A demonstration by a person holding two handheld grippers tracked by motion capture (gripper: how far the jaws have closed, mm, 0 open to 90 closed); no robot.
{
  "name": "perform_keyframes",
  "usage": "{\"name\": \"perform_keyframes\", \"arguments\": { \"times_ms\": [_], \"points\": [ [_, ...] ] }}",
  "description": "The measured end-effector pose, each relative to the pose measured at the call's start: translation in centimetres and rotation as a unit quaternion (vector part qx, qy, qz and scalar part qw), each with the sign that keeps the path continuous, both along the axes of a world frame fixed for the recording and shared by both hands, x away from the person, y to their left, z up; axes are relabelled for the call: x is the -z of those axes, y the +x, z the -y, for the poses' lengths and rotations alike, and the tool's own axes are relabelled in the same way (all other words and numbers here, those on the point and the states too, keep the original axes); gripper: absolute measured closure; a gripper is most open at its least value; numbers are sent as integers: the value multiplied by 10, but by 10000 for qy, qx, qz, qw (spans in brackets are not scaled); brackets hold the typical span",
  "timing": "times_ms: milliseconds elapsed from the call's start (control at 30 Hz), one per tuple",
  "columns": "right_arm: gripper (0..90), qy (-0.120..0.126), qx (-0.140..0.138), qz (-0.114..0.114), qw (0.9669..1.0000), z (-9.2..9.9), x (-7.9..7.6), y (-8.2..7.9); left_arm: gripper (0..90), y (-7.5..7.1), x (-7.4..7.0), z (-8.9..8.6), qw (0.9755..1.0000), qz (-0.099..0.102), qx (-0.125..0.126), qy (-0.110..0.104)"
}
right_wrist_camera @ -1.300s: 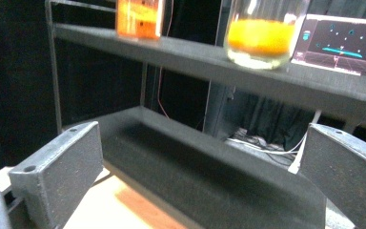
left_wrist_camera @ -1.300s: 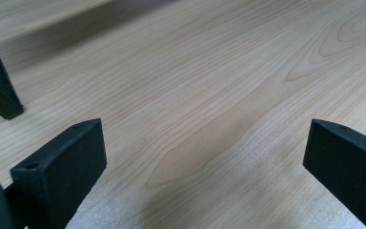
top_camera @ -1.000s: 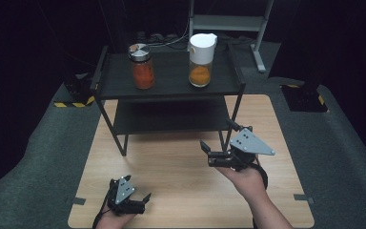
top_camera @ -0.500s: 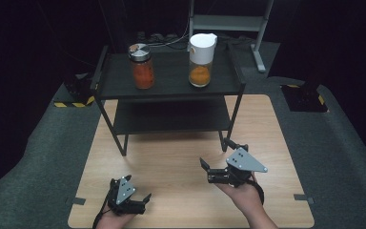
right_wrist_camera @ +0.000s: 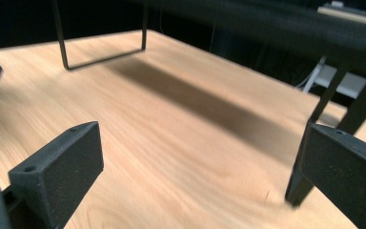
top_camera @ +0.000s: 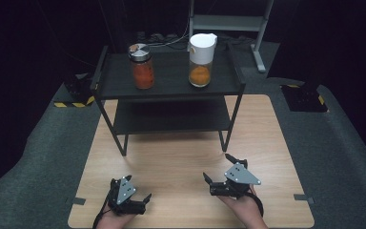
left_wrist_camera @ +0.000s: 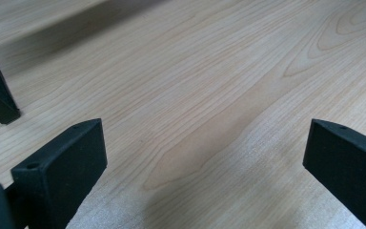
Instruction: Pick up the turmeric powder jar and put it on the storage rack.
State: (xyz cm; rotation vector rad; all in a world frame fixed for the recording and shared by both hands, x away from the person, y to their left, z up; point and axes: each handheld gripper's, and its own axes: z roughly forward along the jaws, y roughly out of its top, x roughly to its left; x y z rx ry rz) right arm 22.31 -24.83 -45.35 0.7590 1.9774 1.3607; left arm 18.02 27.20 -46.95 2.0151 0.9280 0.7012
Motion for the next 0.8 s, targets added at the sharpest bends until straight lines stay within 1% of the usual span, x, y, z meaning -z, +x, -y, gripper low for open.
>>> {"name": "perform_keyframes", "arguments": {
  "times_ms": [33, 67, 133, 267, 333, 367, 433, 467, 533, 567, 600, 667, 700, 767, 800],
  "points": [
    [0, -28, 18, -35, 10000, 0, 4, 0, 12, 0, 0, 1, 10000, -8, -1, 15],
    [0, -86, 61, -85, 9999, 1, 11, -1, 13, 0, 0, 2, 10000, -2, -19, 37],
    [0, -171, 97, -99, 9998, 1, 17, -2, 13, -1, 0, 3, 10000, 10, -35, 62],
    [0, -198, 168, -179, 9995, 4, 26, -2, 13, -1, -1, 4, 10000, 1, -42, 78],
    [0, -211, 194, -193, 9994, 4, 28, -2, 13, 0, -1, 4, 9999, -23, -46, 93],
    [0, -230, 242, -237, 9992, 4, 31, -4, 13, 0, -1, 4, 9999, -23, -41, 103],
    [0, -313, 264, -219, 9989, 4, 32, -5, 13, 1, -1, 5, 9999, -25, -30, 113],
    [0, -313, 264, -219, 9989, 4, 32, -5, 13, 1, -1, 5, 9999, -25, -30, 113],
    [0, -360, 261, -237, 9987, 4, 34, -7, 13, 3, -3, 6, 9998, -69, 10, 164],
    [1, -407, 257, -245, 9985, 6, 35, -7, 13, 5, -4, 7, 9997, -97, 77, 231],
    [1, -407, 257, -245, 9985, 6, 35, -7, 13, 5, -4, 7, 9997, -97, 77, 231],
    [4, -481, 281, -309, 9980, 9, 34, -8, 13, 7, -5, 11, 9994, -124, 71, 308],
    [4, -481, 281, -309, 9980, 9, 34, -8, 13, 7, -5, 11, 9994, -124, 71, 308],
    [8, -552, 352, -380, 9971, 11, 32, -9, 13, 7, -5, 15, 9992, -121, 31, 384],
    [9, -594, 353, -435, 9967, 11, 30, -8, 13, 7, -5, 15, 9992, -121, 31, 384]
  ]
}}
